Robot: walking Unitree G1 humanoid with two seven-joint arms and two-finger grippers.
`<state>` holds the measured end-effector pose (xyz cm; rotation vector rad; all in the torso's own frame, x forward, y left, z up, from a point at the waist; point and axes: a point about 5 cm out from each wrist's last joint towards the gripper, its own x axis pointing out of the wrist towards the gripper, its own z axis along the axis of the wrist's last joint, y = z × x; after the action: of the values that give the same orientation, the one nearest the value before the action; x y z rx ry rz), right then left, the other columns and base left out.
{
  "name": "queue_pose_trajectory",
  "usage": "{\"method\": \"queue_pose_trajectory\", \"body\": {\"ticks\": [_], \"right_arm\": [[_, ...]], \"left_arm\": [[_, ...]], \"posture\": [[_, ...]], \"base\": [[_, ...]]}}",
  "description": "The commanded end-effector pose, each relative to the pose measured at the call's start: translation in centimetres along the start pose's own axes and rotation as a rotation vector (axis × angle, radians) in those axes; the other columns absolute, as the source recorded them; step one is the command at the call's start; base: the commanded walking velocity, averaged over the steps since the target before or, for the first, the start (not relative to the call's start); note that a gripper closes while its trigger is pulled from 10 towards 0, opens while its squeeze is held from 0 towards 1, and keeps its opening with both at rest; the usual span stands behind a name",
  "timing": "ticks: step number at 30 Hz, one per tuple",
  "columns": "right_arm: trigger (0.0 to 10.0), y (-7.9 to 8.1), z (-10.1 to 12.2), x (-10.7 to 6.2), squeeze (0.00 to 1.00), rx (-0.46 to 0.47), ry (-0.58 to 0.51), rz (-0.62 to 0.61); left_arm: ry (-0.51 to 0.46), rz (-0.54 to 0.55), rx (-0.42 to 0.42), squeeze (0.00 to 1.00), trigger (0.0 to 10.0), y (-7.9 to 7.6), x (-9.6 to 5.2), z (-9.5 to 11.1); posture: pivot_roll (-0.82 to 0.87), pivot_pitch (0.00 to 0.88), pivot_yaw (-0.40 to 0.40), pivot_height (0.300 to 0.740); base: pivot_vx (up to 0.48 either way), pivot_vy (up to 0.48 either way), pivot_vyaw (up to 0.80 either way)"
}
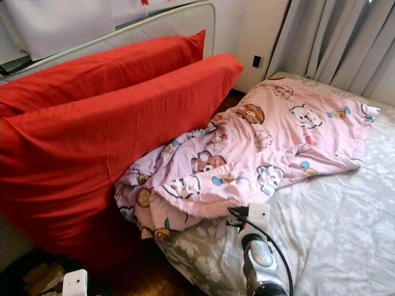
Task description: Clean up the room
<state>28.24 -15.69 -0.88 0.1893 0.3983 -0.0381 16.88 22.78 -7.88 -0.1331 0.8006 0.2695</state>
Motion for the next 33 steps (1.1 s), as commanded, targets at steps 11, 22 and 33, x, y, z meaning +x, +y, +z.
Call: {"method": "queue_pose_trajectory", "body": {"ticks": [11,22,33], "right_arm": [[10.0,-0.63,0.22,-0.02,0.0,0.0,-0.012,-0.035],[10.0,-1.0,0.29,-0.02,0.0,-0.003,-0.012,-0.054],[10.0,-1.09,0.33,-0.02,0.0,-0.007,-0.013,-0.063]], "left_arm": [[0.034,0.0,0.01,0.0,10.0,0.28,-0.17,-0.65],[0.036,-0.002,0.011,0.0,10.0,0.24,-0.18,-0.71],[0.036,-0.002,0.011,0.0,10.0,0.25,-0.18,-0.7]], "posture": [[0.03,0.084,-0.025,0.74],[0.03,0.085,-0.026,0.74],[0.03,0.086,-0.026,0.74]], "base": [[-0.287,0.0,0.0],[-0.287,0.0,0.0],[-0.287,0.0,0.0]]}}
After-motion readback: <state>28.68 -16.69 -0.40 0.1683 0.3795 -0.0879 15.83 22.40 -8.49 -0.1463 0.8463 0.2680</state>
